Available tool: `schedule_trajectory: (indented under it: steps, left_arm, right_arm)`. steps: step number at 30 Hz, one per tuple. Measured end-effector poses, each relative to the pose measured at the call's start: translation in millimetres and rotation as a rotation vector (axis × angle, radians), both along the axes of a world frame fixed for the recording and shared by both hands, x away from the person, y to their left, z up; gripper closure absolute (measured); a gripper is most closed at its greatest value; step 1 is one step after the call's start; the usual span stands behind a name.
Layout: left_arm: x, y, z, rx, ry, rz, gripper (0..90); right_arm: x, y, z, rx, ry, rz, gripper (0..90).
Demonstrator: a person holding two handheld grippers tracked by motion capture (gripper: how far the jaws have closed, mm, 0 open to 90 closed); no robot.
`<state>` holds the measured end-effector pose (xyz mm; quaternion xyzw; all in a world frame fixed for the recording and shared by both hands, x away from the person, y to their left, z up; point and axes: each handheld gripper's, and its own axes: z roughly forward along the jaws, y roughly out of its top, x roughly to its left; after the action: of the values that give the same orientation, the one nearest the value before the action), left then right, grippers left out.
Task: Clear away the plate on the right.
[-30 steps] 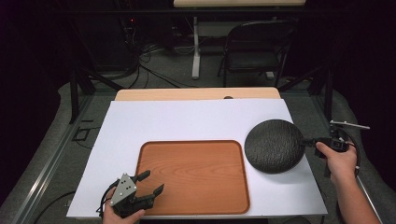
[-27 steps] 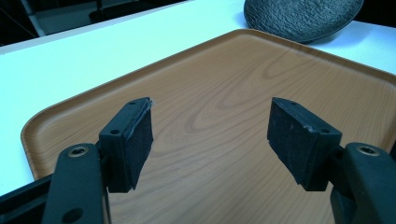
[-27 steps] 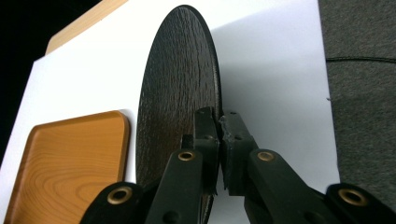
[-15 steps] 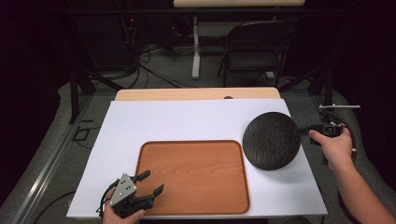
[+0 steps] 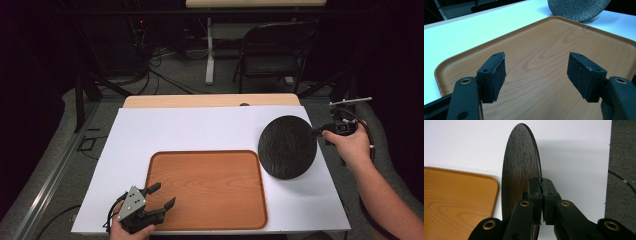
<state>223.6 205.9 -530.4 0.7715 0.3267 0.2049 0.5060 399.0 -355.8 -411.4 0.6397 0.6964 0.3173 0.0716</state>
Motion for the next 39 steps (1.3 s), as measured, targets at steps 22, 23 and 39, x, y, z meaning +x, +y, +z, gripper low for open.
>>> schedule_trajectory:
  steps: [22, 23, 39]
  left_arm:
    - [-0.3, 0.1, 0.1, 0.000, 0.000, -0.006, 31.3]
    - [-0.3, 0.2, 0.1, 0.000, 0.000, -0.006, 31.3]
    - [-0.6, 0.5, 0.4, -0.002, -0.002, -0.004, 31.3]
  right_arm:
    - [19.4, 25.5, 20.2, -0.092, 0.033, 0.051, 87.5]
    - [20.5, 27.0, 22.1, -0.099, 0.034, 0.050, 87.4]
    - [13.6, 15.2, 50.5, -0.082, 0.009, 0.025, 87.1]
